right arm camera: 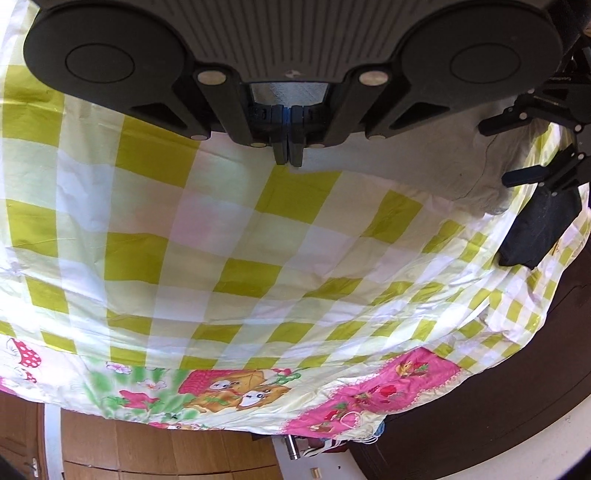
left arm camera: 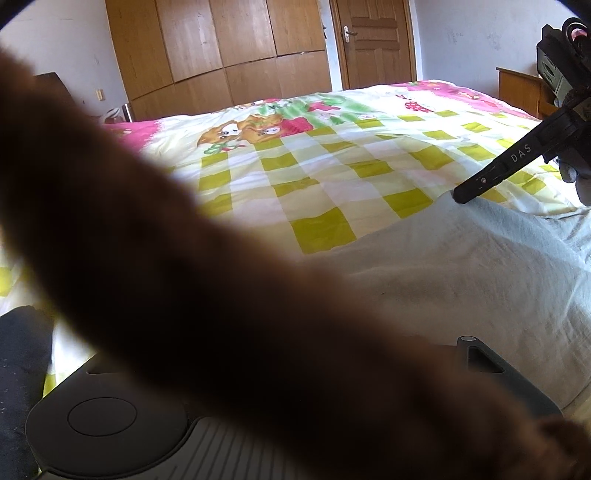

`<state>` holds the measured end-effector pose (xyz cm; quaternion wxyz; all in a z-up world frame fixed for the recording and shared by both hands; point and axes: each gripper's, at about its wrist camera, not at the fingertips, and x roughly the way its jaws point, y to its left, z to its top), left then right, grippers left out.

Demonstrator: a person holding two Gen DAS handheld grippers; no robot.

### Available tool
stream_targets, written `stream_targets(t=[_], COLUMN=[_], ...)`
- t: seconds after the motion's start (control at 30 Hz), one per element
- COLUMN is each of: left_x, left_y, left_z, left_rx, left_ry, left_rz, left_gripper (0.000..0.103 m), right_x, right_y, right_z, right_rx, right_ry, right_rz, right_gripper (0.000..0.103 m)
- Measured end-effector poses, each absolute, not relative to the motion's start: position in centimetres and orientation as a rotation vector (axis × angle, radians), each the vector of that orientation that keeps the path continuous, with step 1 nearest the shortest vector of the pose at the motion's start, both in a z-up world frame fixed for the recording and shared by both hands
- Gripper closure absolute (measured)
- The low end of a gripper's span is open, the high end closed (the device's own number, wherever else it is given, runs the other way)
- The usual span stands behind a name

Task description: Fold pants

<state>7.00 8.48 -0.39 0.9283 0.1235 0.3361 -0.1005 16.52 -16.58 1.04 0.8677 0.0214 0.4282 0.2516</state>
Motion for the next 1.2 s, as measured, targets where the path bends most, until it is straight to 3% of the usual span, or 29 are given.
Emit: stream_targets(t=[0.27, 0.5, 0.8, 1.07, 1.2], left_x=[6.0, 3.9, -0.5, -4.0, -4.5], left_y=[10.6, 12.9, 17.4, 20.1, 21.7], left_z=[-1.3, -0.1, 0.2, 1.0, 1.1], left_rx=[0.269, 0.260, 0.140, 0.143, 0.081], left_ry=[0.724, 0.695, 0.766, 0.752, 0.740], left_rz=[-0.157, -0.104, -0.082, -0.063, -0.031], left_gripper=[0.025, 0.026, 0.026, 0.026, 0.026], right_x=[16.3, 12.1, 7.1, -0.3, -2.0], right_y=[-14.0, -10.5, 1.2, 5.9, 8.5], right_z=[0.1, 4.9, 3.5, 3.0, 1.4], right_rx=[-0.071, -0.184, -0.183, -0.483, -0.618], right_ry=[0.897, 0.677, 0.843, 0.785, 0.731], right_rz=[0.467, 0.433, 0.911, 1.112, 1.121], right_gripper=[0.082, 0.081, 0.077, 0.051, 0.049])
